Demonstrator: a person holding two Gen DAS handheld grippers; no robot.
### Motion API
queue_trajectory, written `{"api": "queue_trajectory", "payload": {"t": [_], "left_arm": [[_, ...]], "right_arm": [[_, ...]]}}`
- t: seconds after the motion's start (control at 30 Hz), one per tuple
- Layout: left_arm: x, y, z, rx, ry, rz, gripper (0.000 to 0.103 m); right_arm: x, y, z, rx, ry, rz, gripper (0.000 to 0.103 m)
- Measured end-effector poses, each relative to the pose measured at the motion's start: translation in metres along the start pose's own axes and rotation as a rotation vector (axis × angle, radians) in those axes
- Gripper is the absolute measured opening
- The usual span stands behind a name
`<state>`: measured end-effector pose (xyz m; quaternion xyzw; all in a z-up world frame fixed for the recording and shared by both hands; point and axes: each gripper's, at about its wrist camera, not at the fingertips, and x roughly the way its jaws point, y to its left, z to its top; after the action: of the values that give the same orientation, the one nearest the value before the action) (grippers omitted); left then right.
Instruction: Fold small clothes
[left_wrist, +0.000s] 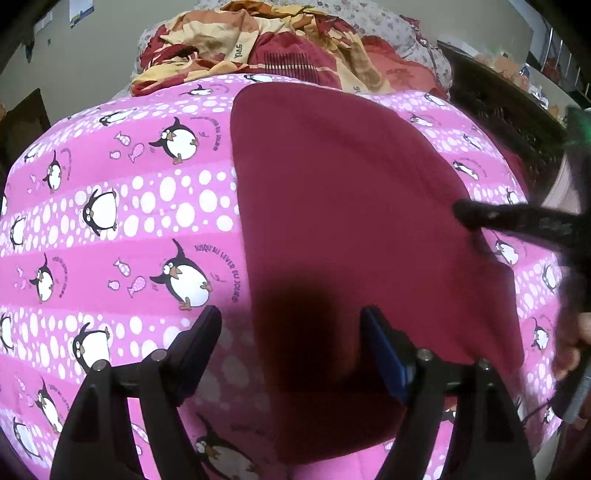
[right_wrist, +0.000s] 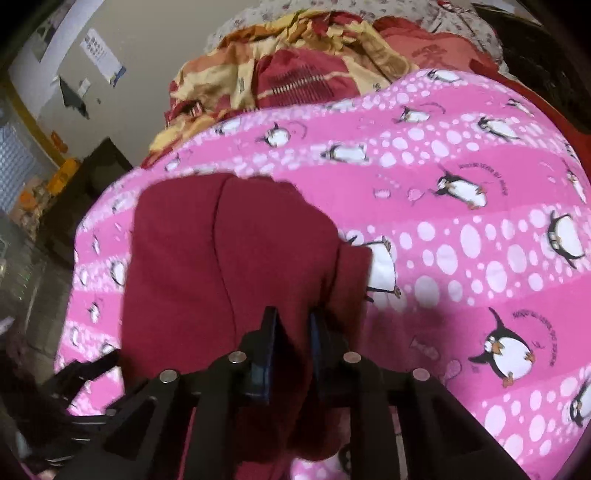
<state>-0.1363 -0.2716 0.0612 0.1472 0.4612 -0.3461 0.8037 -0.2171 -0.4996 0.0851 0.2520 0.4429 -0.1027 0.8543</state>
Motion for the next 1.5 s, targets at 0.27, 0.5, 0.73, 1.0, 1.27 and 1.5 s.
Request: {"api": "queue_trajectory", "payload": {"t": [0.27,0.5,0.73,1.0,1.27,1.5], "left_arm": [[-0.002,0.002,-0.002,-0.019,0.007,-0.011,0.078],[-0.004,0.002,-0.005,-0.018,0.012,-0.006,0.078],[-0.001,0.006,-0.012,-0.050,0.027,-0.036,0.081],[-0.007,0.006,-0.013,-0.044,0.021,-0.038,0.081],[-0.004,0.006,-0.017,-0.031,0.035,-0.047,0.081],[-0.014,0.009,-0.011,-0.046,-0.006,-0.043,0.081]], "right_arm": [[-0.034,0.026,-0.031,-0.028,0.022,0.095,0.043],[-0.032,0.034,-0.059,-0.098,0.042,0.073,0.016],[-0.026,0.009,-0.073,-0.068,0.087,0.049,0.012],[-0.041,0.028,-0.066,-0.069,0.082,0.089,0.050],[-0.019,0.020,-0.099,-0.102,0.164,0.072,0.019],[-0.060,0.016,-0.074,-0.048,0.051,0.085,0.048]]}}
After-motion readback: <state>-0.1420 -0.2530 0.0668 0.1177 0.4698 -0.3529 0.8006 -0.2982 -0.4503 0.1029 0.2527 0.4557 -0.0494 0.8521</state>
